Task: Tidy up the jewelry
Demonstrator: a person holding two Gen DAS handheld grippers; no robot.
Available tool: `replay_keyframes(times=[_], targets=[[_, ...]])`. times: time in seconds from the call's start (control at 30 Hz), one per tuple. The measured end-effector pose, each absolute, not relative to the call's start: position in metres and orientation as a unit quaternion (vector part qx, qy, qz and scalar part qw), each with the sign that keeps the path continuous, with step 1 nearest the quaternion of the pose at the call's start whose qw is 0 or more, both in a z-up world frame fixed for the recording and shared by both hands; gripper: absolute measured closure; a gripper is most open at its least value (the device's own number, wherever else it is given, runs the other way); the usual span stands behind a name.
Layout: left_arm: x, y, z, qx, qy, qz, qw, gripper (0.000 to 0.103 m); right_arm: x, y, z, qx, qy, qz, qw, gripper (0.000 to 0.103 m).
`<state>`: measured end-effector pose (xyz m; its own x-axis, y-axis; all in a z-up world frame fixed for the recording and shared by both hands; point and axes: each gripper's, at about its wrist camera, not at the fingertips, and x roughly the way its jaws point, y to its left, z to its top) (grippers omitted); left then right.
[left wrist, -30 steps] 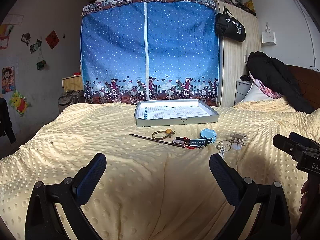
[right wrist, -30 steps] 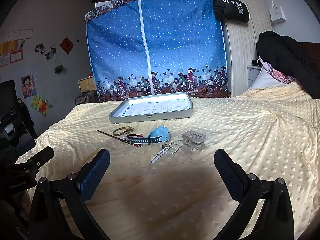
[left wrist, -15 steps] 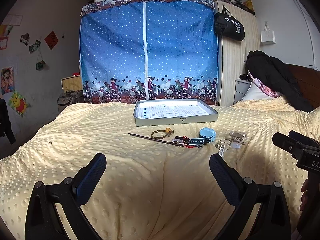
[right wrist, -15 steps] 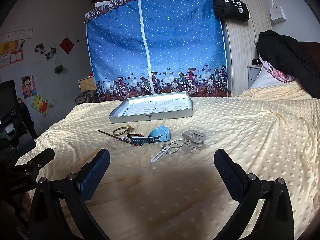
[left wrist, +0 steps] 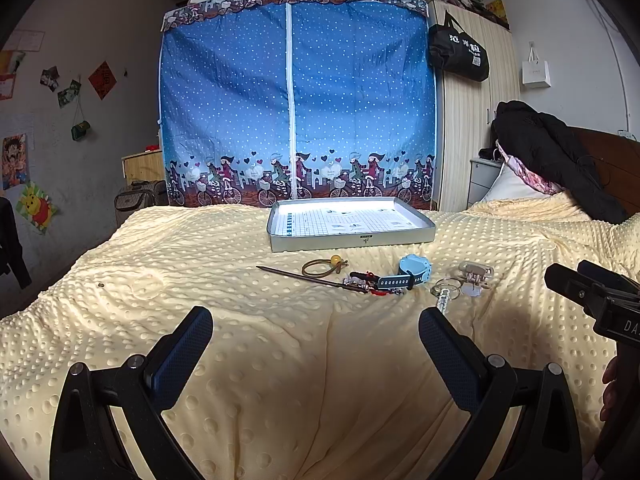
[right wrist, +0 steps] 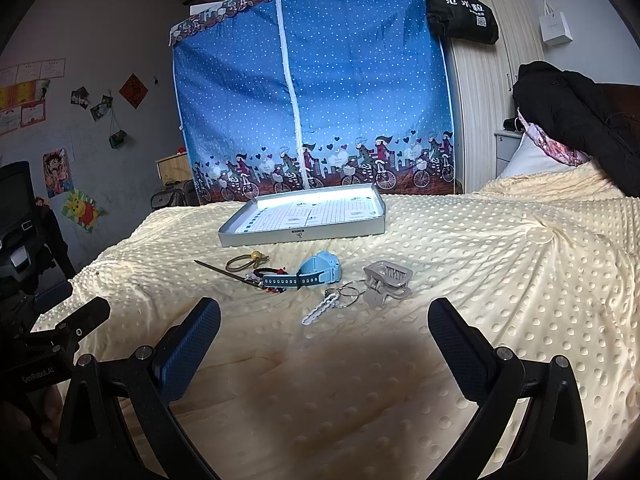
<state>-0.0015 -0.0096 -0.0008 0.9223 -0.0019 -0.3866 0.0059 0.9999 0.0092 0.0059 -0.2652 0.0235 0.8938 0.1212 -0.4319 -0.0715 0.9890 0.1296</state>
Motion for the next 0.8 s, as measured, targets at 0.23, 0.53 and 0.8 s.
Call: replay_keyframes(times=[0.23, 0.53, 0.8], targets=[[-0.0011, -0.0089, -0.0008, 0.005, 0.197, -0.002, 0.980, 0.000, 0.0058, -0.2657, 0.0237, 0.055, 0.225, 0.050, 0.971, 0.001], [-0.0011, -0.0088, -0.0009, 0.006, 0.197, -0.002, 0.980, 0.000, 0.0059, -0.2658, 0.0237, 0.055, 0.225, 0.050, 0.971, 0.001], [-0.0019, -0.0115, -0.0025, 0.007, 0.199, -0.004, 0.980, 0.000, 0.0057, -0.2648, 0.0239, 0.057, 0.227, 0.050, 0.971, 0.001]])
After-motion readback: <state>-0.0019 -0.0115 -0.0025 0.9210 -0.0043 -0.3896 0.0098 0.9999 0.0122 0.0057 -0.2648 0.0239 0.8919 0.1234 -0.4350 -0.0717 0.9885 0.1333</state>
